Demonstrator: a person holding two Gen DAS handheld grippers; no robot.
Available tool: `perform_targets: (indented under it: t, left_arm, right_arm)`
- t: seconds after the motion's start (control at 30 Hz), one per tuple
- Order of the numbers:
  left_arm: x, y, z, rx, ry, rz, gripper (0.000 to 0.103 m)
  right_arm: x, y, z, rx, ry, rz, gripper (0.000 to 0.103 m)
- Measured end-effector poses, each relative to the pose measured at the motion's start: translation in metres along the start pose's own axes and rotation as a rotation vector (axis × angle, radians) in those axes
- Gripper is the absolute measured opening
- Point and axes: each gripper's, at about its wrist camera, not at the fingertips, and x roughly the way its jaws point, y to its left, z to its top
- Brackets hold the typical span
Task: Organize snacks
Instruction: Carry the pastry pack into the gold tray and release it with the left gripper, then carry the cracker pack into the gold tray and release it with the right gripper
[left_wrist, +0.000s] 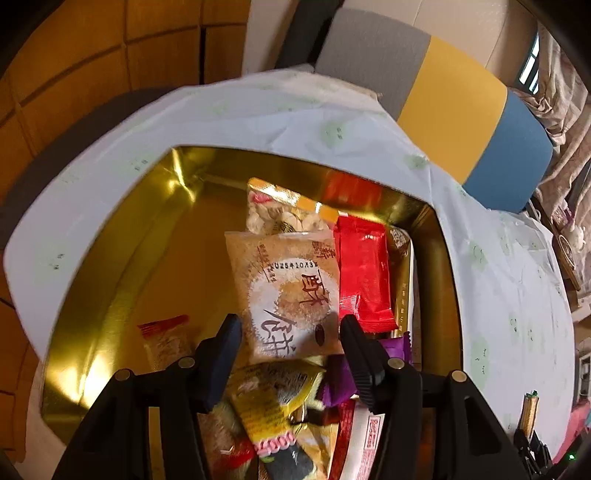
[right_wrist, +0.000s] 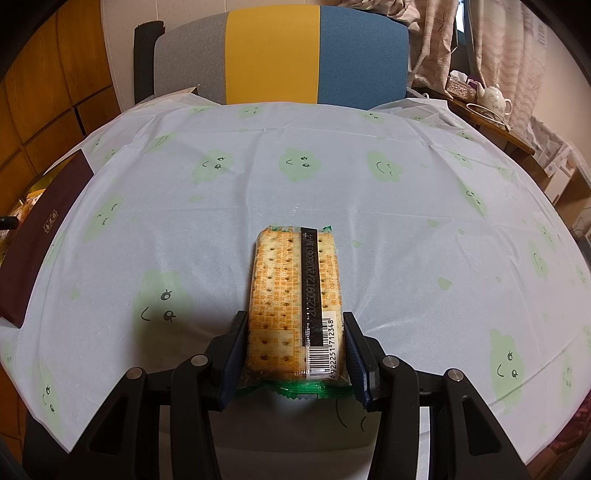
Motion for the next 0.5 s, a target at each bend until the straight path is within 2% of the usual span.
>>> perform_targets:
  t: [0.17, 0.5]
  left_arm:
    - [-0.025, -0.002, -0.011, 0.018, -0.069, 0.031, 0.056]
    - [-0.061, -0.011, -0.040, 0.098, -0.154, 0.024, 0.056]
  right_arm:
    - [0.000, 0.000, 0.001, 0.003, 0.003, -0.006, 0.049]
    - [-0.001, -0.001, 0.006, 0.012, 0.041, -0.003, 0.048]
